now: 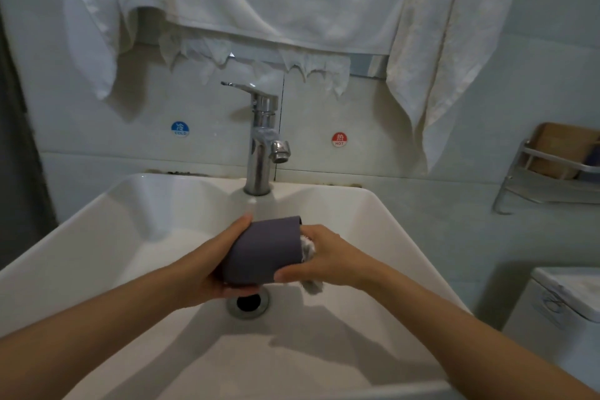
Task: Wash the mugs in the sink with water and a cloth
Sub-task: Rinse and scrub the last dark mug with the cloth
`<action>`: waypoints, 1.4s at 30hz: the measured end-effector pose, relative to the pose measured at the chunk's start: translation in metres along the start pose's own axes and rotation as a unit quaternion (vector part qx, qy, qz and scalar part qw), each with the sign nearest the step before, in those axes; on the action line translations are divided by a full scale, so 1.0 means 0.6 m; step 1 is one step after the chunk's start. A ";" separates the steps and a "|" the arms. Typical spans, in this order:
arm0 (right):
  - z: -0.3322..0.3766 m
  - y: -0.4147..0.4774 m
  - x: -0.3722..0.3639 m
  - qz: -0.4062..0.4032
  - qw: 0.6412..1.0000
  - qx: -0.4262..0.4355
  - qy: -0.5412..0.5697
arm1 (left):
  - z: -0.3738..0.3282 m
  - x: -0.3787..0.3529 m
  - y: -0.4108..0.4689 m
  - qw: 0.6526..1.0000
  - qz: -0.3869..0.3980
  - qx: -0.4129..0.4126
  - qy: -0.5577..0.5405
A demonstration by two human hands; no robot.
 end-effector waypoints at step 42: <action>-0.031 0.002 -0.007 0.012 0.829 -0.119 0.547 | -0.082 -0.039 -0.020 0.959 0.053 -0.232 0.154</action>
Point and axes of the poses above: each hand's wrist, its own y-axis towards the middle knuckle, its own x-axis out of the back of the hand, z = x × y, the point moved 9 cm from there along y, towards the middle knuckle, and after that the axes turned 14 degrees about -y, right-handed, at the moved point
